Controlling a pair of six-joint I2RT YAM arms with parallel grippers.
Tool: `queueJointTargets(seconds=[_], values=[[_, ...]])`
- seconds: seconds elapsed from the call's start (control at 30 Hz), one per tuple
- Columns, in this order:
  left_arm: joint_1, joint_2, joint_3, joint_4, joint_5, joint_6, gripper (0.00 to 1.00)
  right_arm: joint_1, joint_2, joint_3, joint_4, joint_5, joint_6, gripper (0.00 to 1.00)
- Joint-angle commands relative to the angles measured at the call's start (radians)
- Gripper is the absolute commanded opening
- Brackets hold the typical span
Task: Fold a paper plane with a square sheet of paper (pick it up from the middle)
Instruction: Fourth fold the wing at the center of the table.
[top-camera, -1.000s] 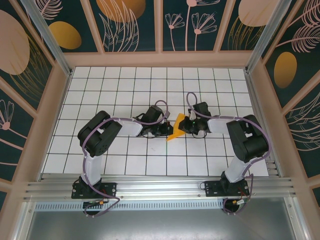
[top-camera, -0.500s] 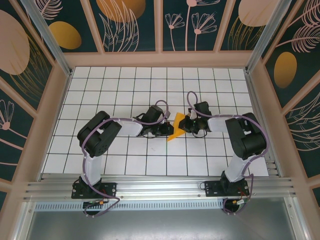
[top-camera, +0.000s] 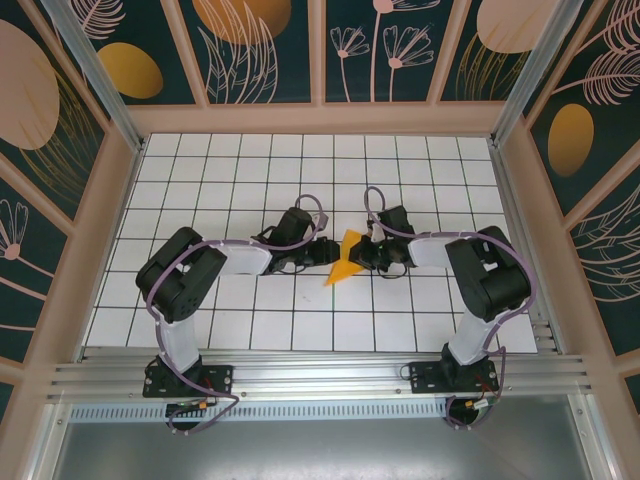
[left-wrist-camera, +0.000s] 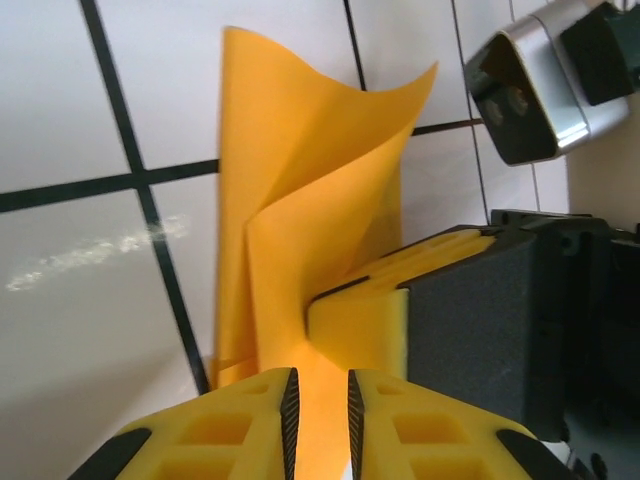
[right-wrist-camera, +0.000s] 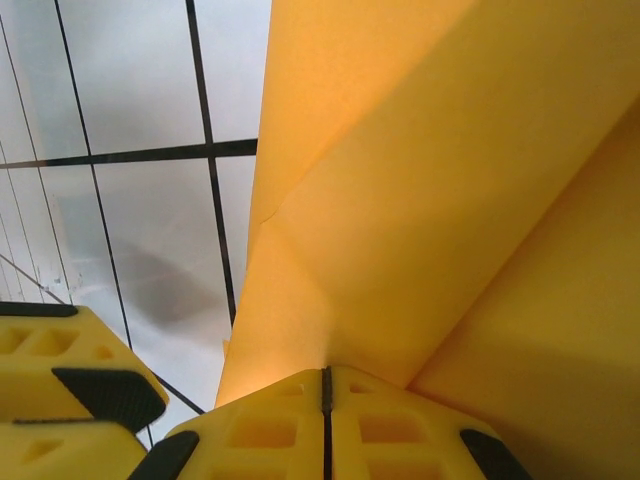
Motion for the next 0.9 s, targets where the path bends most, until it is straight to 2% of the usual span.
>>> queueJointTargets(seconds=[0.0, 0.27, 0.57, 0.73, 0.87], values=[[0.000, 0.025, -0.006, 0.069, 0.078, -0.020, 0.21, 0.014, -0.001, -0.011, -0.007, 0.001, 0.017, 0.08], [-0.001, 0.076, 0.014, 0.008, 0.093, 0.004, 0.14, 0.017, 0.010, -0.003, 0.009, -0.017, 0.027, 0.08], [-0.002, 0.092, 0.027, -0.132, -0.035, 0.056, 0.11, 0.003, -0.024, 0.014, 0.017, -0.027, -0.001, 0.10], [-0.002, 0.090, 0.023, -0.157, -0.074, 0.059, 0.10, -0.027, -0.059, 0.022, 0.015, -0.019, -0.039, 0.13], [-0.002, 0.089, 0.024, -0.174, -0.097, 0.061, 0.09, -0.030, -0.022, 0.045, -0.001, -0.015, -0.065, 0.14]])
